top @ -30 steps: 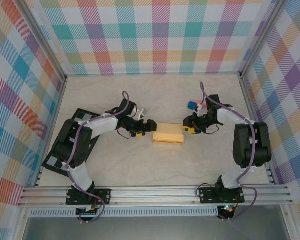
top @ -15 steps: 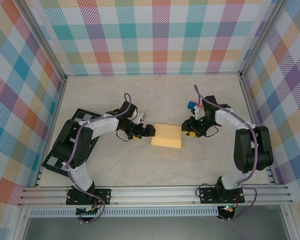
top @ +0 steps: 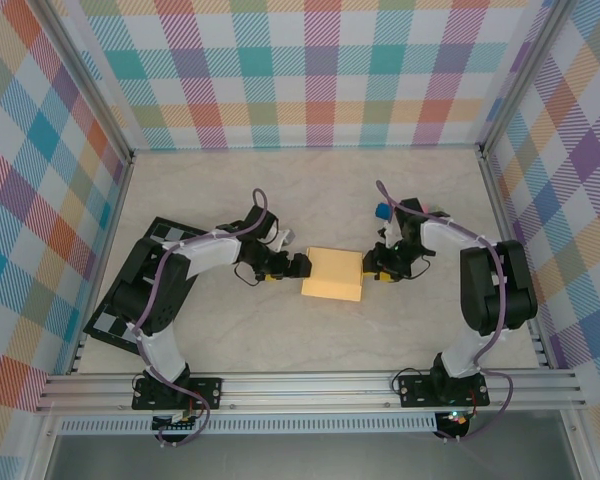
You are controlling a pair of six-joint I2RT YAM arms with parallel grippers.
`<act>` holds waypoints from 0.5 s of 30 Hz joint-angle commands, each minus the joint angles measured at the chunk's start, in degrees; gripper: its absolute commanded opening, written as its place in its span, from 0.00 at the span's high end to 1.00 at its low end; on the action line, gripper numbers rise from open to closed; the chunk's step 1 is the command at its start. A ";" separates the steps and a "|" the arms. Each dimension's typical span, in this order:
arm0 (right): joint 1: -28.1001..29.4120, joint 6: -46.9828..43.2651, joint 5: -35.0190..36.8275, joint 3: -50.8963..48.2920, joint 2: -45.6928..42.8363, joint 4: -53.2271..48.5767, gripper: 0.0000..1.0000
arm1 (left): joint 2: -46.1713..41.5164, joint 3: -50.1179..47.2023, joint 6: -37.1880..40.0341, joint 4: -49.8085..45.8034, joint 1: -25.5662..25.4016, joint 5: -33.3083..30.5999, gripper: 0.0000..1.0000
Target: Fold the paper box
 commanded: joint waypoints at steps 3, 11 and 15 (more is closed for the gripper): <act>0.98 -1.40 1.65 -1.64 -6.03 2.13 0.58 | 0.59 -1.51 1.14 -4.12 -0.65 -6.02 0.00; 2.70 -4.50 2.73 2.45 -9.81 -3.82 0.44 | -4.35 3.75 2.76 -7.25 -0.39 -4.16 0.00; 4.85 -5.60 4.14 2.15 -8.43 -4.26 0.37 | -6.13 5.26 4.16 -8.35 -0.47 -2.41 0.00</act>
